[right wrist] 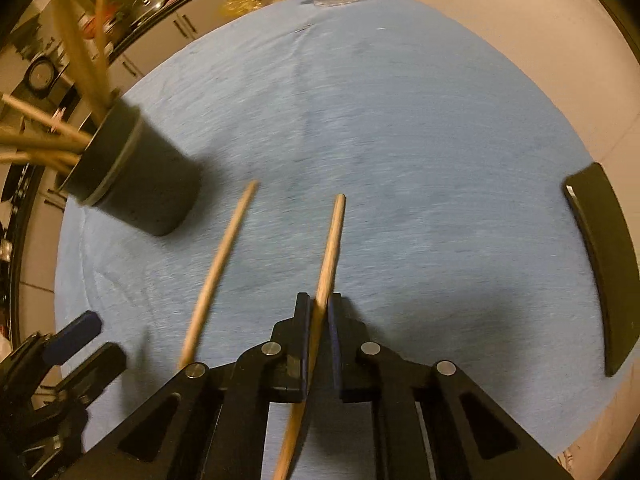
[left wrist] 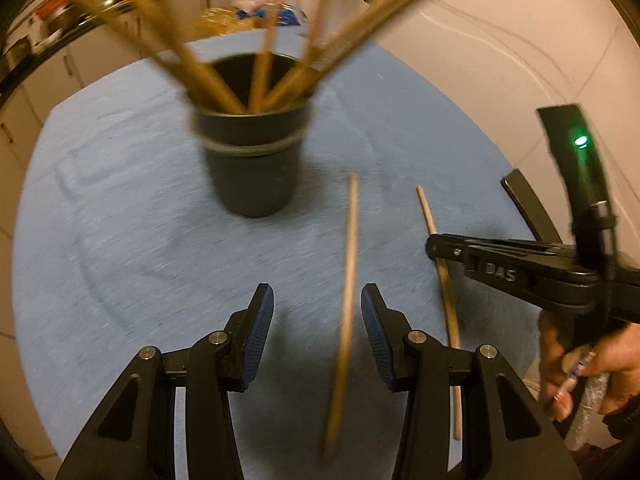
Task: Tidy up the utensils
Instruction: 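Close the left tool on a loose chopstick while the right tool grasps another, then lift both held chopsticks upright and carry them over the black cup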
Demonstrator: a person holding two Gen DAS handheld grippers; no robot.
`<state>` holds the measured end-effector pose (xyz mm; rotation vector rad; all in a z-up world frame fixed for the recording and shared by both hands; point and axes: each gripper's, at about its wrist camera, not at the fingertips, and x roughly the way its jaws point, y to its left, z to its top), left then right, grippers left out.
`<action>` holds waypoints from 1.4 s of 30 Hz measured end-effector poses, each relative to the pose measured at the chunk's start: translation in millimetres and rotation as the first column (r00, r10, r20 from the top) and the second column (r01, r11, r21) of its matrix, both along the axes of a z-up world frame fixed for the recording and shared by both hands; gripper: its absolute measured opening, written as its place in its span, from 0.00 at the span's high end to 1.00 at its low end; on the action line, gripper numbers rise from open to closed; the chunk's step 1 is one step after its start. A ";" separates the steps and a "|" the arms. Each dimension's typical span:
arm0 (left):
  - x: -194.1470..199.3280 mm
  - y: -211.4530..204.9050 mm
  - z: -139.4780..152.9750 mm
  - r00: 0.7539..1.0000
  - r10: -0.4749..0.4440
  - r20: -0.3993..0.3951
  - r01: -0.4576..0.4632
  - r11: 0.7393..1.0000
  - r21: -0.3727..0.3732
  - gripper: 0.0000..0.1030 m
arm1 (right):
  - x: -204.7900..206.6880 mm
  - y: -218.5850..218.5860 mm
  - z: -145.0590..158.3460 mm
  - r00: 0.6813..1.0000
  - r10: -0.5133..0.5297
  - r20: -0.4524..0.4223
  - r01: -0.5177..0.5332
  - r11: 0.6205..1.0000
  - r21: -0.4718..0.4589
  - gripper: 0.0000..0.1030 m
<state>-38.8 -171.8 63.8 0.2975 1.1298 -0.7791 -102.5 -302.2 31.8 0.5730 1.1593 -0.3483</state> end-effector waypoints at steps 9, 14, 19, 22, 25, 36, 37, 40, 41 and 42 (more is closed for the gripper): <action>8.4 -61.7 -29.9 0.998 -0.056 -0.010 0.056 0.997 0.060 0.57 | -22.4 -36.6 2.1 0.999 -0.048 0.001 0.048 0.998 0.031 0.91; 12.2 -75.8 -38.8 0.999 -0.049 0.017 0.047 0.995 0.082 0.66 | -22.5 -45.4 2.3 0.999 -0.043 -0.010 0.044 0.997 0.059 0.91; 14.3 -83.9 -40.9 0.997 -0.050 0.054 0.044 0.994 0.097 0.80 | -14.5 -53.1 0.4 0.999 -0.038 -0.030 0.040 0.996 0.075 0.91; 15.3 -82.1 -41.5 0.997 -0.038 0.071 0.030 0.994 0.105 0.92 | -8.6 -55.5 -2.2 0.999 -0.035 -0.030 0.038 0.996 0.081 0.91; 13.9 -78.4 -41.7 0.998 -0.030 0.059 0.024 0.995 0.099 0.94 | -8.9 -55.7 -3.0 1.000 -0.024 -0.019 0.026 0.996 0.083 0.91; -3.2 -61.2 -33.1 0.998 -0.001 0.058 -0.004 0.996 0.088 0.94 | -21.1 -52.6 5.2 1.000 -0.014 0.021 0.012 0.996 0.090 0.93; -1.2 -60.2 -32.4 0.998 0.003 0.062 -0.009 0.996 0.086 0.94 | -23.3 -52.0 7.1 1.000 -0.015 0.027 0.012 0.996 0.089 0.93; -6.5 -49.8 -22.1 0.997 0.022 0.073 -0.027 0.997 0.068 0.94 | -28.9 -48.7 16.3 0.999 -0.018 0.051 0.014 0.996 0.086 0.93; -7.3 -45.8 -16.6 0.996 0.031 0.083 -0.036 0.998 0.061 0.94 | -29.7 -47.2 19.3 0.998 -0.016 0.060 0.011 0.996 0.084 0.93; -8.9 -43.0 -12.8 0.995 0.036 0.088 -0.041 0.998 0.055 0.94 | -31.1 -45.7 24.3 0.997 -0.013 0.072 0.007 0.997 0.077 0.93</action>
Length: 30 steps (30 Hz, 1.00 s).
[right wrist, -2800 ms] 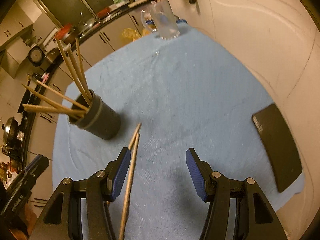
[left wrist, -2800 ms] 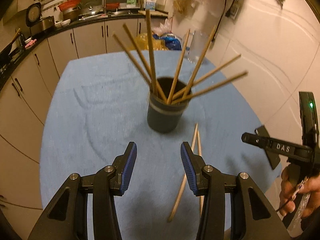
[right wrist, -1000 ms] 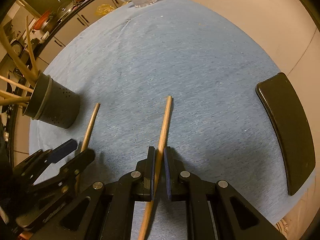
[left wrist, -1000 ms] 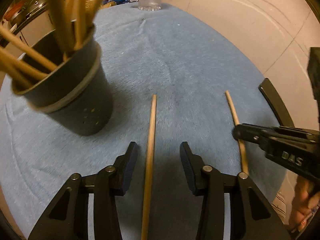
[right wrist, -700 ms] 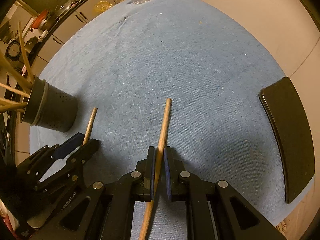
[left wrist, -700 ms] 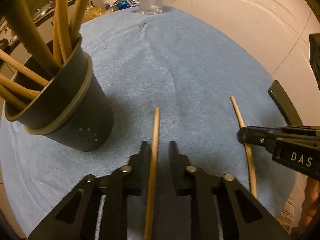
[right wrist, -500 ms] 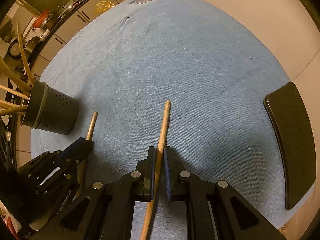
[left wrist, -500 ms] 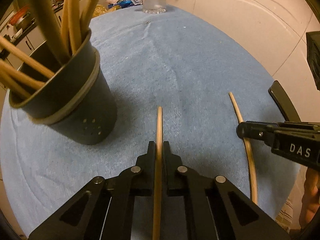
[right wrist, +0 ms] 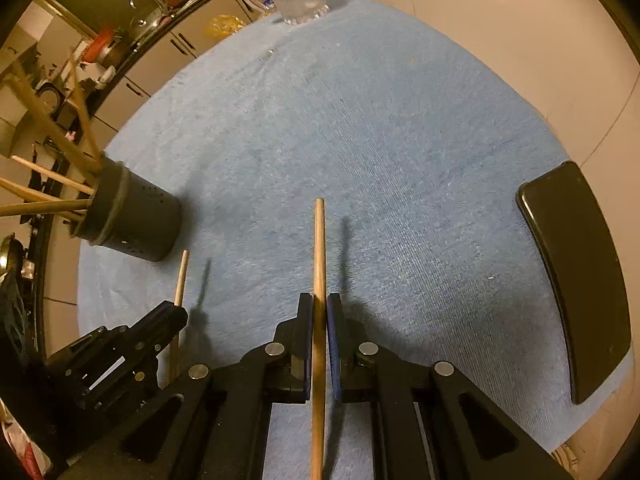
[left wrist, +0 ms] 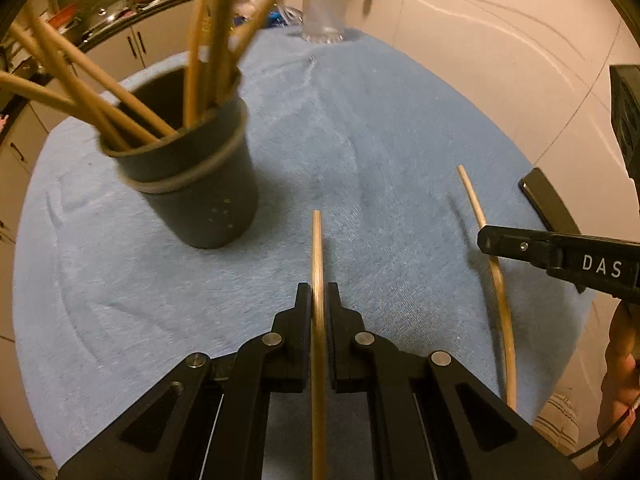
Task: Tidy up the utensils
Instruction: 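Lift both held chopsticks upright and carry them over the black cup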
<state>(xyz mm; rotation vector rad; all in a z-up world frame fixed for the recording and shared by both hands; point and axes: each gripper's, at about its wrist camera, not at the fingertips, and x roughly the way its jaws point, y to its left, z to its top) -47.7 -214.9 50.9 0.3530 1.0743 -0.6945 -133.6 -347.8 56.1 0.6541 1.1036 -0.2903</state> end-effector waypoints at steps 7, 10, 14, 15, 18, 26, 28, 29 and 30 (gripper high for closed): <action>-12.3 31.8 37.0 0.998 0.044 0.047 -0.042 0.998 -0.048 0.94 | -3.4 15.4 34.5 0.996 0.042 0.080 -0.039 0.998 -0.039 0.93; -8.7 36.8 49.5 0.996 0.063 0.069 -0.059 0.996 -0.069 0.94 | 0.4 25.3 46.1 0.992 0.066 0.110 -0.060 0.997 -0.052 0.93; -8.9 53.1 68.8 0.991 0.094 0.092 -0.085 0.992 -0.094 0.94 | 7.2 36.1 58.2 0.986 0.096 0.140 -0.086 0.993 -0.075 0.93; -6.1 51.8 70.6 0.990 0.100 0.096 -0.091 0.991 -0.097 0.94 | 6.7 37.9 61.8 0.984 0.102 0.146 -0.091 0.993 -0.078 0.93; -6.9 65.1 81.3 0.986 0.128 0.107 -0.115 0.986 -0.118 0.94 | 8.2 45.2 67.6 0.979 0.120 0.163 -0.106 0.990 -0.089 0.93; -4.6 97.1 96.3 0.974 0.192 0.120 -0.172 0.973 -0.156 0.94 | 15.3 58.4 81.2 0.967 0.154 0.204 -0.134 0.985 -0.107 0.93; -4.0 103.2 100.8 0.970 0.206 0.129 -0.185 0.970 -0.160 0.94 | 15.2 61.4 84.8 0.963 0.161 0.215 -0.140 0.984 -0.112 0.93; -3.7 105.4 102.5 0.968 0.213 0.132 -0.190 0.968 -0.163 0.94 | 16.1 63.3 86.0 0.962 0.164 0.219 -0.141 0.983 -0.115 0.93; -2.9 105.9 101.6 0.967 0.215 0.134 -0.193 0.967 -0.165 0.94 | 16.2 65.0 87.9 0.960 0.167 0.224 -0.144 0.983 -0.118 0.93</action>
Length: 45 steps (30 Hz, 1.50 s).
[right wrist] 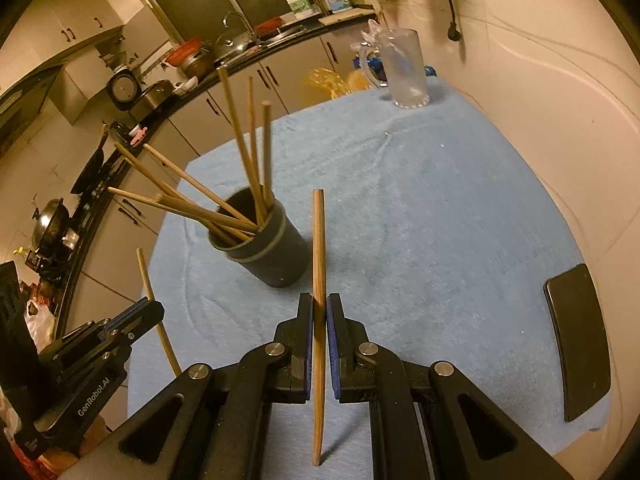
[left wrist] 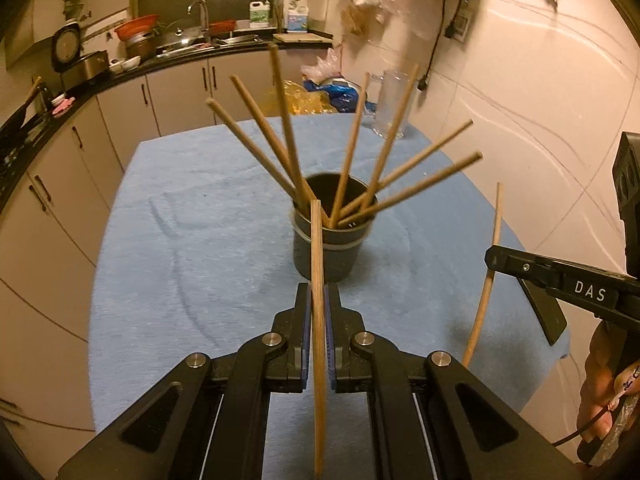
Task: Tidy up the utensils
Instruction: 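Lift both held chopsticks upright and carry them over the black cup, then lower both held chopsticks into the black cup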
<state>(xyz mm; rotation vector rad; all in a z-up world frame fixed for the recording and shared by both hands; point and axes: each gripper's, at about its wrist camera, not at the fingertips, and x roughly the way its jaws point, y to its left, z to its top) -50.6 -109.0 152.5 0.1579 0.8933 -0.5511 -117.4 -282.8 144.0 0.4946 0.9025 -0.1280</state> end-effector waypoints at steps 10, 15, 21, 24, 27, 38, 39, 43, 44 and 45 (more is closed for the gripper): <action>-10.6 10.3 25.7 0.998 0.017 0.062 -0.016 1.000 -0.018 0.94 | -4.6 6.8 20.2 0.998 0.022 0.061 -0.020 1.000 -0.024 0.93; -13.0 14.6 35.5 0.996 0.030 0.082 -0.027 0.999 -0.033 0.94 | -7.0 6.3 29.8 0.996 0.025 0.086 -0.022 0.999 -0.035 0.93; -12.5 17.5 46.3 0.993 0.045 0.105 -0.041 0.998 -0.040 0.94 | -6.0 5.3 39.2 0.993 0.030 0.114 -0.025 0.999 -0.043 0.93; -11.0 20.0 53.0 0.992 0.052 0.116 -0.047 0.998 -0.047 0.94 | -4.7 4.6 42.8 0.991 0.031 0.126 -0.025 0.999 -0.045 0.93; -10.3 22.1 59.7 0.990 0.059 0.126 -0.052 0.997 -0.056 0.94 | -4.5 5.8 47.5 0.990 0.037 0.137 -0.030 0.998 -0.054 0.93; -3.6 27.5 101.4 0.983 0.075 0.168 -0.056 0.992 -0.114 0.94 | -10.0 -12.1 82.0 0.979 0.011 0.204 0.004 0.997 -0.074 0.93; -3.0 28.1 104.6 0.982 0.073 0.171 -0.054 0.992 -0.117 0.94 | -10.1 -14.7 88.9 0.976 0.010 0.218 0.007 0.997 -0.078 0.93; -0.7 26.4 126.1 0.978 0.069 0.195 -0.042 0.989 -0.139 0.94 | -8.6 -17.4 111.3 0.966 0.019 0.259 0.007 0.995 -0.098 0.93; 0.1 25.8 132.4 0.978 0.067 0.196 -0.037 0.988 -0.150 0.94 | -7.9 -17.6 115.7 0.964 0.019 0.267 0.009 0.995 -0.102 0.93; 1.6 25.5 136.3 0.978 0.064 0.197 -0.034 0.987 -0.154 0.94 | -7.3 -18.0 123.4 0.959 0.023 0.284 0.009 0.994 -0.110 0.93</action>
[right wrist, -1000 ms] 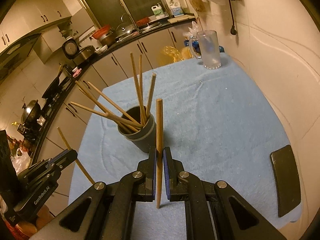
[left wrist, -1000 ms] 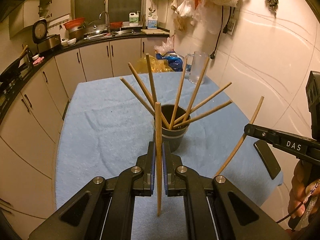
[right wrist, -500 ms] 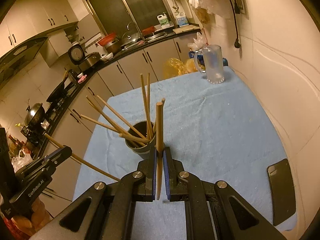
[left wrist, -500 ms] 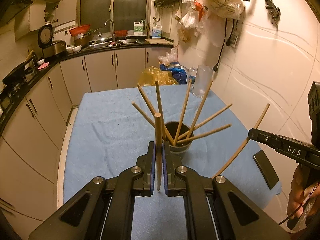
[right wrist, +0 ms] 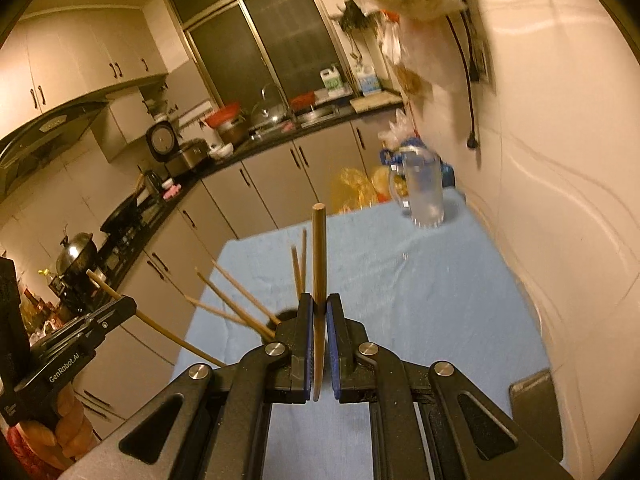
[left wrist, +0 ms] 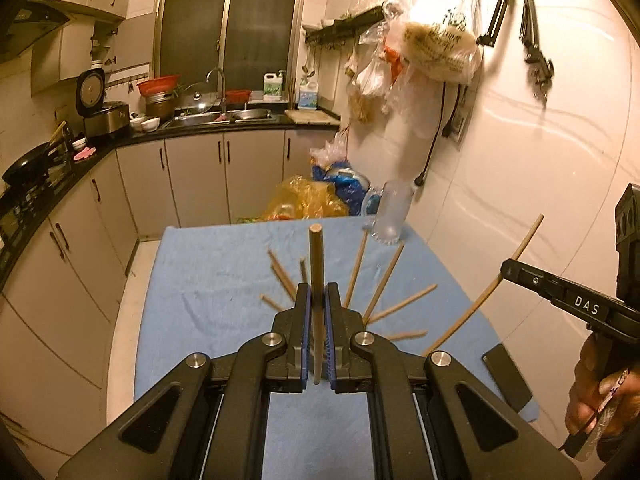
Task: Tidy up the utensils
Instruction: 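Lower both held chopsticks into the black cup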
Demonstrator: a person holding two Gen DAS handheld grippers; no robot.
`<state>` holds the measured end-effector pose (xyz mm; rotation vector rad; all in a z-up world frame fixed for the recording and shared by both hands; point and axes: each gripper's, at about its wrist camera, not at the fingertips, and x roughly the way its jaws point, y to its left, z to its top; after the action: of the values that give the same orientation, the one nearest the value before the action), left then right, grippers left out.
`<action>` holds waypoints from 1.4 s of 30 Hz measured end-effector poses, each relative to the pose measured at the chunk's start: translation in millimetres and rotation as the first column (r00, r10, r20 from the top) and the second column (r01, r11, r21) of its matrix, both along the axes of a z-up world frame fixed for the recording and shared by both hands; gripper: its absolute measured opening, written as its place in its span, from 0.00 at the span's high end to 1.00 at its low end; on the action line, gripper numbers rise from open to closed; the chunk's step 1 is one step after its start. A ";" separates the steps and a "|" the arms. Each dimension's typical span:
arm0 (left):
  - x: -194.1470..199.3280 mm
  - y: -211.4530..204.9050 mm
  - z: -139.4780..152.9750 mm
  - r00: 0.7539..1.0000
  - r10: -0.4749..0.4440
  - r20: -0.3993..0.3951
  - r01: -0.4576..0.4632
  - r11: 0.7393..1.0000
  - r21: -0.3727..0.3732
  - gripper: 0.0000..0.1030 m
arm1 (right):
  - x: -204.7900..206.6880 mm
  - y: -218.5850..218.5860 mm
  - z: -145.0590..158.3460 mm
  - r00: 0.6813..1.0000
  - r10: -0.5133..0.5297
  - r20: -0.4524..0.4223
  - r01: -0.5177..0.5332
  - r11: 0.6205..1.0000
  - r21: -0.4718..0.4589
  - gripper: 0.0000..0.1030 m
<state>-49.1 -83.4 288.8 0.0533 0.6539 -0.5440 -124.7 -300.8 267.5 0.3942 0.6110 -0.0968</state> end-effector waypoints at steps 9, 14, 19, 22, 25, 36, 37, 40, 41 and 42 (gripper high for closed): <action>11.3 -15.6 38.0 0.998 -0.022 0.051 0.023 0.999 -0.026 0.94 | 9.6 -3.2 44.4 0.996 0.010 0.088 -0.006 0.999 -0.036 0.93; 21.4 -25.5 45.4 0.997 -0.027 0.066 0.029 0.999 -0.026 0.94 | 22.2 4.2 58.6 0.993 0.025 0.116 -0.020 0.999 -0.043 0.93; 30.6 -33.4 40.1 0.999 -0.026 0.048 0.027 0.999 -0.017 0.94 | 40.3 14.0 53.9 0.993 0.035 0.109 -0.029 0.998 -0.057 0.93; 36.0 -34.1 31.8 0.999 -0.023 0.027 0.024 1.000 -0.017 0.94 | 49.3 18.4 48.5 0.995 0.039 0.097 -0.032 0.997 -0.068 0.93; 40.6 -35.5 24.4 1.000 -0.020 0.015 0.021 1.000 -0.015 0.94 | 58.2 21.1 40.2 0.996 0.047 0.079 -0.041 0.997 -0.073 0.93; 55.6 -39.8 -8.6 0.999 0.000 -0.038 0.000 1.000 0.010 0.94 | 83.3 24.1 5.7 0.998 0.056 0.012 -0.055 0.994 -0.090 0.93; 56.7 -38.5 -10.2 0.999 0.001 -0.040 -0.001 1.000 0.009 0.94 | 85.7 24.3 2.7 0.998 0.058 0.005 -0.057 0.994 -0.092 0.93; 59.9 -39.1 -14.5 0.999 0.006 -0.043 -0.005 1.000 0.007 0.94 | 90.6 24.5 -2.8 0.998 0.059 -0.005 -0.059 0.993 -0.099 0.93; 60.5 -39.2 -15.9 0.999 0.006 -0.045 -0.006 1.000 0.007 0.94 | 92.5 24.4 -4.9 0.998 0.060 -0.009 -0.061 0.993 -0.099 0.93; 61.4 -40.2 -16.8 0.999 0.008 -0.047 -0.007 1.000 0.008 0.94 | 94.3 24.1 -6.9 0.998 0.061 -0.014 -0.062 0.993 -0.101 0.93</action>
<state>12.4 -123.7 272.0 0.0452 0.7018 -0.5368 -30.4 -276.7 260.6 0.2766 0.6256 -0.0711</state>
